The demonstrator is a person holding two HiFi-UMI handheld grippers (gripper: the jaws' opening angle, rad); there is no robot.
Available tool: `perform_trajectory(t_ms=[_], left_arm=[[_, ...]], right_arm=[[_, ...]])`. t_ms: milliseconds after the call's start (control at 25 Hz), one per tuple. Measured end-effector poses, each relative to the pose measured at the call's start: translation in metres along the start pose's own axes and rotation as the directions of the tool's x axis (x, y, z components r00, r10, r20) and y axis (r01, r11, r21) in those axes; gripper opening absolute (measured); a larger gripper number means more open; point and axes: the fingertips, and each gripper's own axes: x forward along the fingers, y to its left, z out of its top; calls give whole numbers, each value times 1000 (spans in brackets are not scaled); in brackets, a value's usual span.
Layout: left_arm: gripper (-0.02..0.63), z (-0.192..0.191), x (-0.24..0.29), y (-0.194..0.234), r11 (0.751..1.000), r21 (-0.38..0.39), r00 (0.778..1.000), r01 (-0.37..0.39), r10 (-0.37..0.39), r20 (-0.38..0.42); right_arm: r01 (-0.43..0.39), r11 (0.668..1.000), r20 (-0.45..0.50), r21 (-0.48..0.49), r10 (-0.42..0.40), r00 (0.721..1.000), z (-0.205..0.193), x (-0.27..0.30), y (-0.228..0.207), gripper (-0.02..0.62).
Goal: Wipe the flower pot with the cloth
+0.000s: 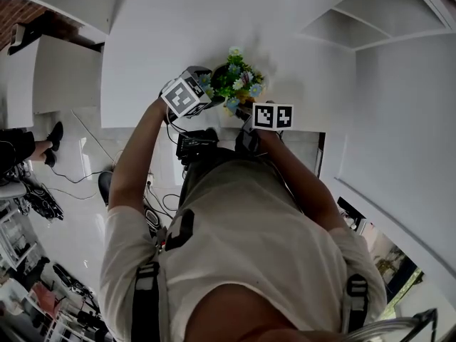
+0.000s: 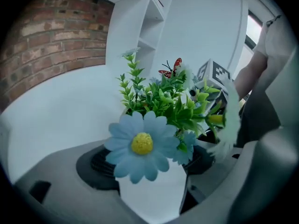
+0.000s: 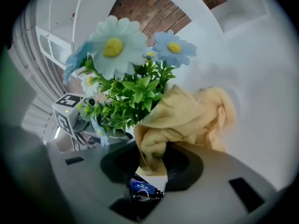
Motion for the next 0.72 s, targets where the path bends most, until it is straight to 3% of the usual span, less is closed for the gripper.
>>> perform_trajectory(t_ms=[240, 560, 720], left_arm=[[365, -9, -3, -2, 997, -37, 997, -73, 74, 39], [365, -26, -16, -22, 999, -26, 999, 44, -44, -12], [365, -26, -17, -23, 997, -58, 998, 60, -59, 12]], right_arm=[[-20, 1000, -43, 1, 20, 999, -11, 13, 7, 127], [-70, 996, -96, -51, 65, 993, -23, 14, 19, 130], [-76, 995, -109, -63, 69, 992, -27, 17, 23, 130]])
